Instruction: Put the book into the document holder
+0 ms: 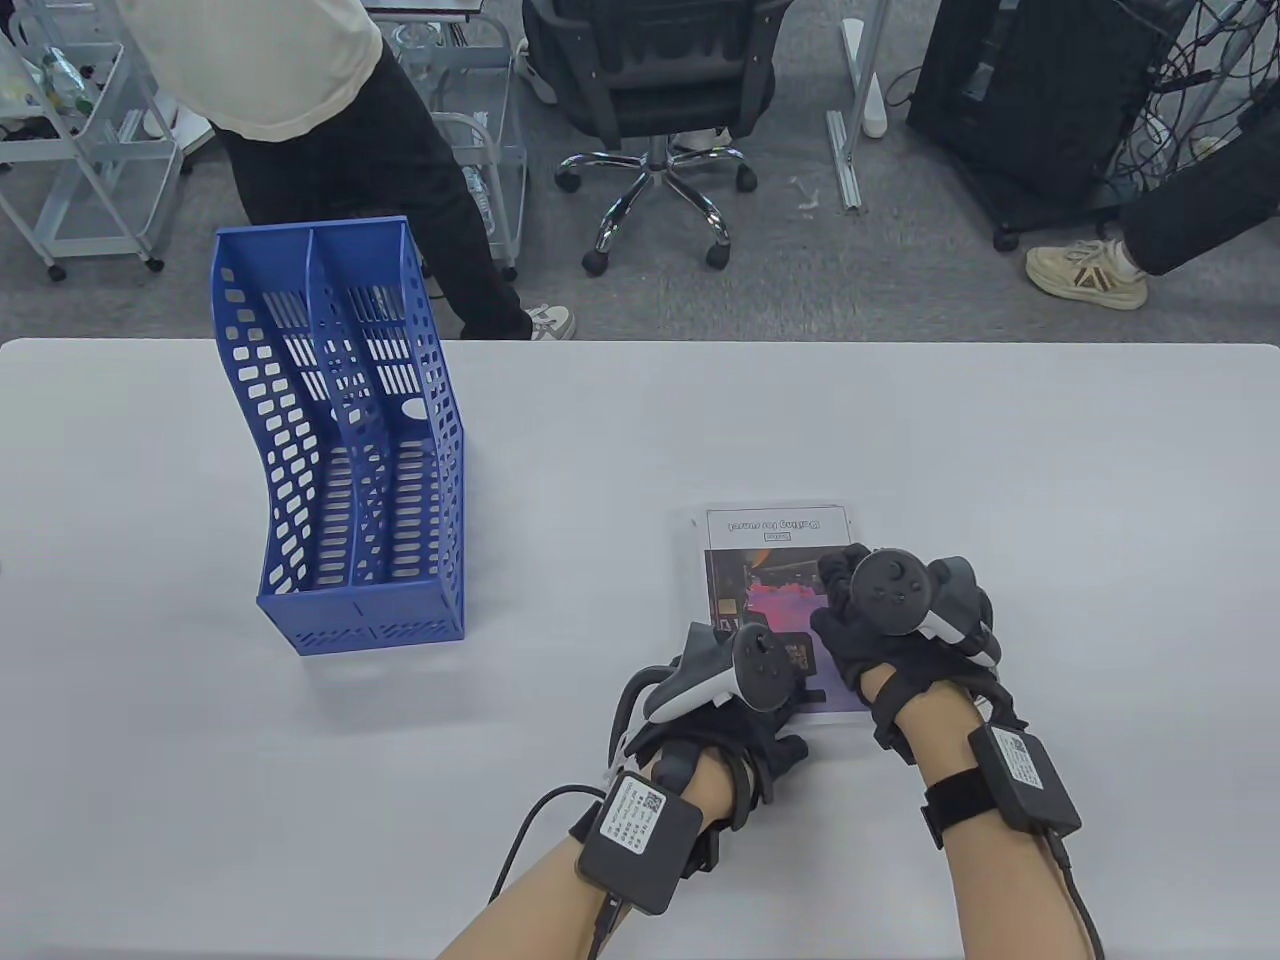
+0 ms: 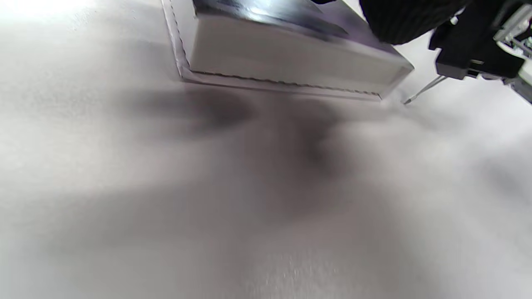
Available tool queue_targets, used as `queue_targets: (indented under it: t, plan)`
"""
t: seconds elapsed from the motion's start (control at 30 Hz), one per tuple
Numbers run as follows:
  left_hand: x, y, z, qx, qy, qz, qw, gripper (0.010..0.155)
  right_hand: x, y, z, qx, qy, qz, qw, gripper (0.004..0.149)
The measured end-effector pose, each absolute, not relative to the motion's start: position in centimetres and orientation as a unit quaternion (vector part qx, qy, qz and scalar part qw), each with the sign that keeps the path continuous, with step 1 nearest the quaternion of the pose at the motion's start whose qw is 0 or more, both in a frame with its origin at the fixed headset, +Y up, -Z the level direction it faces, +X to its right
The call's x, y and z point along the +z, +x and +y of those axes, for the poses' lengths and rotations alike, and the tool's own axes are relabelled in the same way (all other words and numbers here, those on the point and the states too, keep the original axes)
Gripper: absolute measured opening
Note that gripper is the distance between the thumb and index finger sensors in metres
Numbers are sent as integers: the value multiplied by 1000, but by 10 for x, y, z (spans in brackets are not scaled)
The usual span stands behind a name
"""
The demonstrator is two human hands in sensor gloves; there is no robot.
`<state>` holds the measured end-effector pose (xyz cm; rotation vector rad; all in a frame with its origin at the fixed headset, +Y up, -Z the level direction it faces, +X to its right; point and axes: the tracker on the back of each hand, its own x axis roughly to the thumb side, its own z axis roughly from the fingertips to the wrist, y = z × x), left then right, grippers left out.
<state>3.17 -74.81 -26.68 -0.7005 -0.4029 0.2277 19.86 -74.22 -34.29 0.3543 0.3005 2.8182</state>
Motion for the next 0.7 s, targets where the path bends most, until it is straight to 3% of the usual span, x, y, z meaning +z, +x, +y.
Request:
queue_targets:
  t: [0.17, 0.3, 0.7]
  plan:
    - [-267, 34, -755, 87, -338, -190, 918, 69, -346, 204, -761, 967, 104, 182, 144, 66]
    - [-268, 32, -756, 86, -336, -185, 919, 67, -347, 214, -760, 958, 79, 189, 201, 65]
    - [-283, 7, -743, 37, -323, -133, 936, 62, -334, 186, -742, 977, 93, 187, 53, 69]
